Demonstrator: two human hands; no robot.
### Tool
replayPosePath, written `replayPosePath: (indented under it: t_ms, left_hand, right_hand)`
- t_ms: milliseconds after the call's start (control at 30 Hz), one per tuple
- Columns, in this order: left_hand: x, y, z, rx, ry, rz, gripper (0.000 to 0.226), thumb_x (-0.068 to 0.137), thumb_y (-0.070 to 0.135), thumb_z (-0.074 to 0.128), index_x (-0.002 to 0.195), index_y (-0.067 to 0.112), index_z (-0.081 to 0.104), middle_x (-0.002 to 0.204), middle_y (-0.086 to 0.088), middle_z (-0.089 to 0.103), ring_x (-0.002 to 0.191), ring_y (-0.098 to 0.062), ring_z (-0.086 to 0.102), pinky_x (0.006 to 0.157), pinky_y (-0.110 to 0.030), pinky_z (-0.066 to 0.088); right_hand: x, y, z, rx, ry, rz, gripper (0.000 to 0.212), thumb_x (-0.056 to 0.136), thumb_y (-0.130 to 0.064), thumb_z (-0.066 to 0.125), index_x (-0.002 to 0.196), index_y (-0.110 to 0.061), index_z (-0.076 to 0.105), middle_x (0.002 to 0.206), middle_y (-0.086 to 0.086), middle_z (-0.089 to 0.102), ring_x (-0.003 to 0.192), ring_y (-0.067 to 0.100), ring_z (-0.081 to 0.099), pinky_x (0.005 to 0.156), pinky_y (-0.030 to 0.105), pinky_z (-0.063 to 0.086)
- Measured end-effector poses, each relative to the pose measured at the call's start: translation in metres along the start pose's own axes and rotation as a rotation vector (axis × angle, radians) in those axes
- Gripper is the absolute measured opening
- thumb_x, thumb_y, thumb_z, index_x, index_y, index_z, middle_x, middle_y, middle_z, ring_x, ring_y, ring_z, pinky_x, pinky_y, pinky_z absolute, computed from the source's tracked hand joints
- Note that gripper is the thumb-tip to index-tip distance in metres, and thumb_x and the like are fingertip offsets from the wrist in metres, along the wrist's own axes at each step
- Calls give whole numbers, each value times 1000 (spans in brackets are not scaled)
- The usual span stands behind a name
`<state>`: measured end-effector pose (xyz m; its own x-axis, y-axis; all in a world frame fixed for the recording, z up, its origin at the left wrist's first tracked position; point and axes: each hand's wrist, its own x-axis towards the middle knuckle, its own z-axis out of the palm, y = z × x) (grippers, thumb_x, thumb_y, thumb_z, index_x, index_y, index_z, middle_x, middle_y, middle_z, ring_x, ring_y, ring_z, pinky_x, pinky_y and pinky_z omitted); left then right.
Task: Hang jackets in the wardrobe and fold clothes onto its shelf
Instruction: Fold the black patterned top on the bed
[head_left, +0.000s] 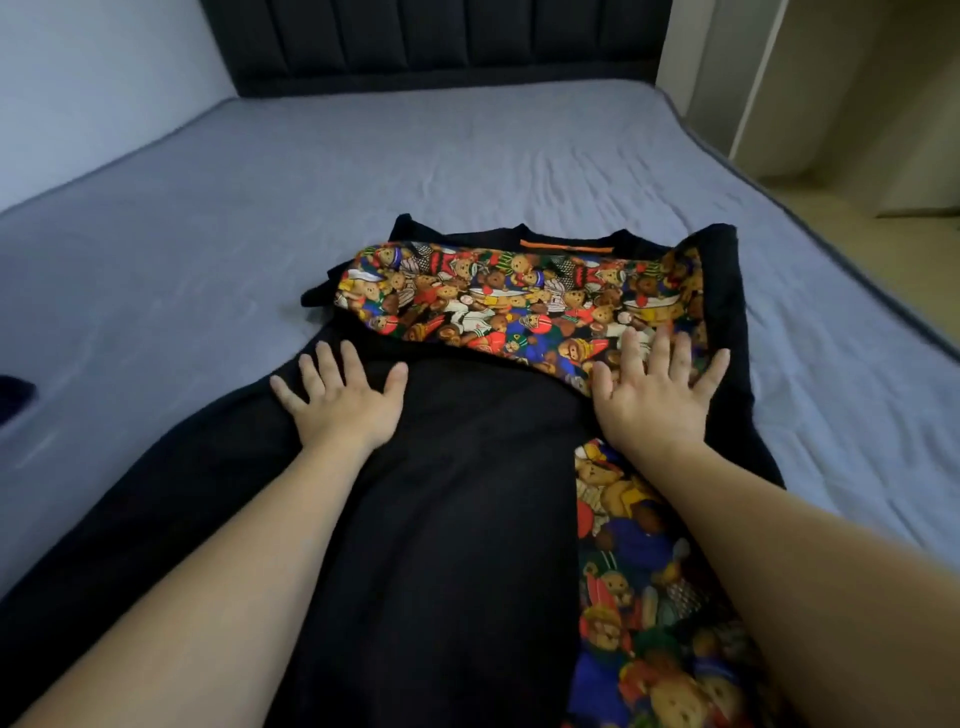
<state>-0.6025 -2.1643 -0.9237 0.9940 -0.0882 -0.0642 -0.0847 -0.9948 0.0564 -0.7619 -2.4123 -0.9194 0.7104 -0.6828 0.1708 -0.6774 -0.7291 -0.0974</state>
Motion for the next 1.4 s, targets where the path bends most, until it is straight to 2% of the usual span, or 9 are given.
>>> replayPosePath:
  t_ms: [233, 367, 533, 733, 833, 967, 1100, 1267, 1400]
  left_hand:
    - [-130, -41, -4, 10, -179, 126, 80, 88, 73, -1, 154, 29, -9, 162, -1, -16, 147, -24, -20, 114, -57, -15]
    - [-177, -40, -10, -50, -259, 160, 79, 90, 73, 4, 154, 29, -7, 162, 1, -14, 148, -22, -18, 114, -55, -14]
    - [-207, -31, -30, -102, -254, 153, 66, 98, 59, 16, 155, 30, 0, 163, 3, -5, 149, -24, -7, 117, -55, -6]
    - [-163, 18, -72, -176, -244, 235, 63, 97, 60, 21, 153, 41, 1, 163, 6, -10, 149, -26, -9, 115, -57, -1]
    - [-113, 55, -76, -348, -262, 192, 65, 96, 61, 26, 153, 42, 1, 163, 5, -9, 148, -31, -8, 116, -57, 2]
    - [-33, 87, -65, -538, -90, -6, 69, 95, 64, 26, 154, 36, 4, 163, -2, -7, 147, -40, -6, 118, -56, 2]
    - [31, 100, -56, -137, 397, 54, 64, 93, 60, 30, 148, 27, 30, 159, -13, 14, 144, -41, 9, 116, -56, 6]
    - [66, 98, -53, -57, 147, -193, 65, 95, 50, 36, 150, 16, 23, 143, -22, 43, 132, -42, 38, 113, -55, 21]
    - [75, 104, -69, -96, 702, 133, 34, 83, 6, 43, 117, 9, 47, 118, -22, 52, 107, -42, 49, 89, -49, 36]
  right_hand:
    - [-102, 49, -47, 115, -134, 194, 74, 97, -56, 30, 152, -8, 15, 154, 19, 23, 138, 38, 26, 108, 49, 26]
    - [-96, 89, -76, 248, -116, 204, 26, 96, -18, 45, 111, 0, 57, 114, 20, 59, 107, 39, 57, 83, 39, 45]
    - [-80, 122, -88, 451, -288, 280, 33, 98, -7, 38, 65, -12, 40, 76, 13, 46, 61, 22, 42, 60, 29, 37]
    - [-38, 110, -117, 274, -88, 105, 31, 92, -28, 37, 109, -8, 52, 119, 19, 56, 105, 37, 55, 83, 39, 44]
    - [-13, 75, -96, 70, -87, -125, 64, 93, -56, 21, 150, -26, 19, 156, 11, 23, 143, 35, 20, 112, 60, 8]
    - [22, 72, -34, 75, -295, -65, 75, 86, -77, 10, 152, -41, 1, 162, 7, -9, 147, 34, -9, 113, 60, -11]
    - [37, 84, 6, 151, -137, -5, 77, 83, -78, 7, 151, -42, 4, 161, 10, -8, 148, 31, -10, 113, 56, -13]
    - [30, 82, 11, 105, 20, -31, 73, 88, -69, 4, 153, -35, 2, 162, 12, -2, 148, 30, -5, 117, 53, -9]
    - [30, 80, 11, 77, 32, -26, 72, 89, -67, 7, 153, -33, 4, 161, 15, 1, 148, 32, -3, 117, 55, -6]
